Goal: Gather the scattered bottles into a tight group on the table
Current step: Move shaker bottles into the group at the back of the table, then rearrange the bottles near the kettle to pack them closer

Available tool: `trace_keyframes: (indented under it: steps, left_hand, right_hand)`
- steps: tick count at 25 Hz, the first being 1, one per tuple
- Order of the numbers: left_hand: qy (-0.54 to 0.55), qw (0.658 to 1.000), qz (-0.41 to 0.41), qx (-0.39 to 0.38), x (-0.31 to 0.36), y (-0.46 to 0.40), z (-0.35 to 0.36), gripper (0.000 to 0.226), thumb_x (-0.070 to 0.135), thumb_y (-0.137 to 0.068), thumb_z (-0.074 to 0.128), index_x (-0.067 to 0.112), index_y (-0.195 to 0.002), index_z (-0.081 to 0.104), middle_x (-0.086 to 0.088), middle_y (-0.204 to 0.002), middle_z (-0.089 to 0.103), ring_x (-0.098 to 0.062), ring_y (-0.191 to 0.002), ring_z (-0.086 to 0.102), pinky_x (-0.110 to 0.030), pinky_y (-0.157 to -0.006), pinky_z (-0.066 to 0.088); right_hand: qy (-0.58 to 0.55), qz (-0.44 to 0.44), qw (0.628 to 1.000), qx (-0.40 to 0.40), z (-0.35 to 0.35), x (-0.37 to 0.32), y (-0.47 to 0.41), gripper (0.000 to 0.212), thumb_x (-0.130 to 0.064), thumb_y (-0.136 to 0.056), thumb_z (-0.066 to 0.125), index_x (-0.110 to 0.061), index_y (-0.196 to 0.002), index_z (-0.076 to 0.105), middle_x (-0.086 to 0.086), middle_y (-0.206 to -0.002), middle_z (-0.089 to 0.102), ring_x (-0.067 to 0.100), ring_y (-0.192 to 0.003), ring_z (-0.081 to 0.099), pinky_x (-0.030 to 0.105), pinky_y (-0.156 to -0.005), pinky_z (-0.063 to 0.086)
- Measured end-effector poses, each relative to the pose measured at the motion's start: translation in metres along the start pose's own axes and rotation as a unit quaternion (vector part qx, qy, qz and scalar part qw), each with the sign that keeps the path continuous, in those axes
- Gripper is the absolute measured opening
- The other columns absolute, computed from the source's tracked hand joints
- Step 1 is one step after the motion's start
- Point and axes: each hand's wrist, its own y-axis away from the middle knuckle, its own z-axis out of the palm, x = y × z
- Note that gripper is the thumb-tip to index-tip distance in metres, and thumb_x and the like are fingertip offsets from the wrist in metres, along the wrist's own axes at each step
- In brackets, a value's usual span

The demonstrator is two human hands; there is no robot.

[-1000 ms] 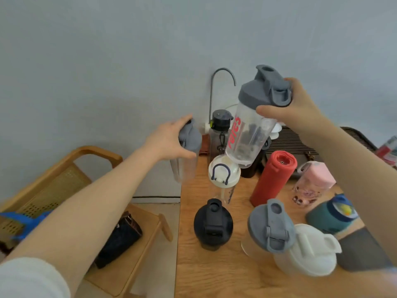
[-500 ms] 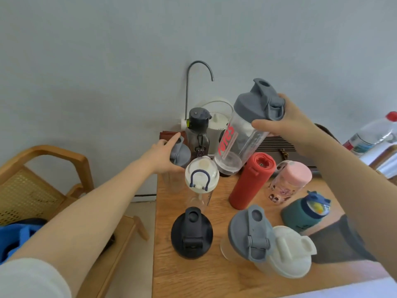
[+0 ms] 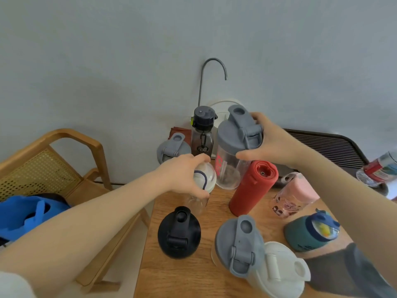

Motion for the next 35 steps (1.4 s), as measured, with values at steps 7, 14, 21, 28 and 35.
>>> trace_keyframes:
  steps: [7, 14, 21, 28, 35]
  left_hand:
    - [0.052, 0.998, -0.033, 0.027, -0.045, 0.056, -0.023, 0.081, 0.044, -0.067, 0.075, 0.036, -0.133, 0.029, 0.007, -0.127, 0.046, -0.015, -0.112, 0.048, -0.029, -0.089, 0.045]
    - [0.076, 0.997, -0.028, 0.015, -0.063, 0.05, -0.009, 0.085, 0.05, -0.067, 0.073, 0.032, -0.136, 0.026, 0.0, -0.137, 0.042, -0.019, -0.117, 0.045, -0.027, -0.086, 0.041]
    - [0.057, 0.996, 0.015, -0.06, -0.065, 0.044, -0.012, 0.086, 0.055, -0.07, 0.069, 0.034, -0.137, 0.019, -0.001, -0.142, 0.027, -0.021, -0.122, 0.042, -0.035, -0.095, 0.043]
    - [-0.022, 0.996, 0.081, 0.013, -0.067, 0.049, -0.012, 0.086, 0.058, -0.065, 0.071, 0.029, -0.135, 0.03, 0.001, -0.134, 0.027, -0.016, -0.117, 0.035, -0.03, -0.091, 0.04]
    - [-0.09, 0.963, 0.208, 0.144, -0.053, 0.073, 0.008, 0.068, 0.051, -0.075, 0.064, 0.014, -0.129, 0.046, -0.01, -0.135, 0.048, -0.024, -0.127, 0.04, -0.041, -0.102, 0.04]
  right_hand:
    - [0.058, -0.005, 0.998, -0.029, 0.067, 0.003, -0.001, 0.092, -0.029, -0.059, 0.083, -0.019, -0.133, 0.029, 0.001, -0.122, 0.051, 0.018, -0.11, 0.052, 0.028, -0.085, 0.045]
    - [-0.016, 0.118, 0.99, -0.074, 0.122, 0.025, 0.005, 0.084, -0.019, -0.062, 0.083, -0.026, -0.121, 0.024, 0.006, -0.126, 0.044, 0.019, -0.104, 0.054, 0.03, -0.083, 0.048]
    - [0.115, 0.118, 0.967, -0.196, 0.109, 0.003, 0.01, 0.109, -0.033, -0.065, 0.082, -0.031, -0.141, 0.003, 0.002, -0.152, 0.015, 0.017, -0.128, 0.034, 0.034, -0.101, 0.039]
    - [0.356, 0.049, 0.91, -0.209, 0.113, -0.006, 0.009, 0.092, -0.061, -0.07, 0.065, -0.028, -0.143, 0.02, 0.005, -0.146, 0.024, 0.027, -0.13, 0.034, 0.041, -0.101, 0.042]
    - [0.263, 0.041, 0.963, -0.046, 0.079, -0.019, 0.085, 0.072, -0.057, -0.074, 0.058, -0.024, -0.134, 0.037, -0.003, -0.138, 0.043, 0.016, -0.12, 0.048, 0.033, -0.098, 0.043]
